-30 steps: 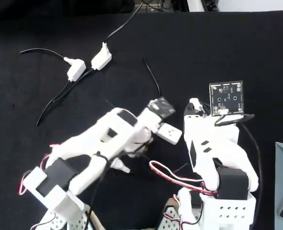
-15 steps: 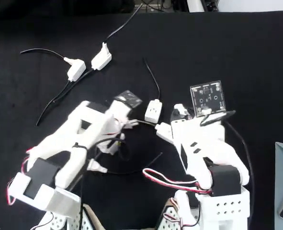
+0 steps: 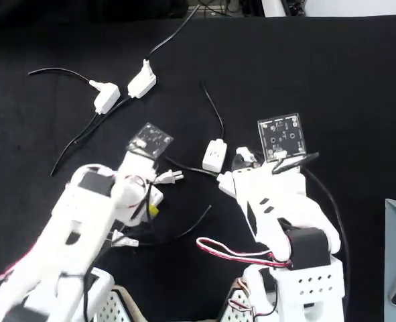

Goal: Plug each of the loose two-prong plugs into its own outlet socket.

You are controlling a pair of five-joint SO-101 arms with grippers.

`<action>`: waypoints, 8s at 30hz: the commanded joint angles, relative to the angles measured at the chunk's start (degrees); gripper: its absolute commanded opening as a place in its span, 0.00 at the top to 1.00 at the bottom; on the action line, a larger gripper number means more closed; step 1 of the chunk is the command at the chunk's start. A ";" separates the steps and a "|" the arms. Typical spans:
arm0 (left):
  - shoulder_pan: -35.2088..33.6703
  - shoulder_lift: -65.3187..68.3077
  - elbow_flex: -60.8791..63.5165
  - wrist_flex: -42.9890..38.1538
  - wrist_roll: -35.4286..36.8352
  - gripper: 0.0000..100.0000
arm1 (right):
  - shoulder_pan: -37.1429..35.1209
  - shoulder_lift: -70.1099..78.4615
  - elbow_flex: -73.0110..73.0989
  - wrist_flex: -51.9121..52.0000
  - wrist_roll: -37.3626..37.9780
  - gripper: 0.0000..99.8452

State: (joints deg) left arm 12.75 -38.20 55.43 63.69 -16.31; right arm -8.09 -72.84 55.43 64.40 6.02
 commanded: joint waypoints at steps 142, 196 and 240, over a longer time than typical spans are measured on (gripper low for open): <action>-7.87 -38.77 16.92 1.85 -0.97 0.67 | -11.87 11.03 -7.60 7.82 0.26 0.93; -18.95 14.07 -22.73 -14.33 -0.88 0.93 | -11.78 10.77 0.22 1.41 0.70 0.93; -28.70 6.59 -32.75 0.70 6.15 0.67 | -11.78 11.12 2.95 -0.97 0.70 0.93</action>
State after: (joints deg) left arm -19.60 -23.25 19.12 61.58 -10.24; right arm -20.57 -61.05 58.86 64.22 6.37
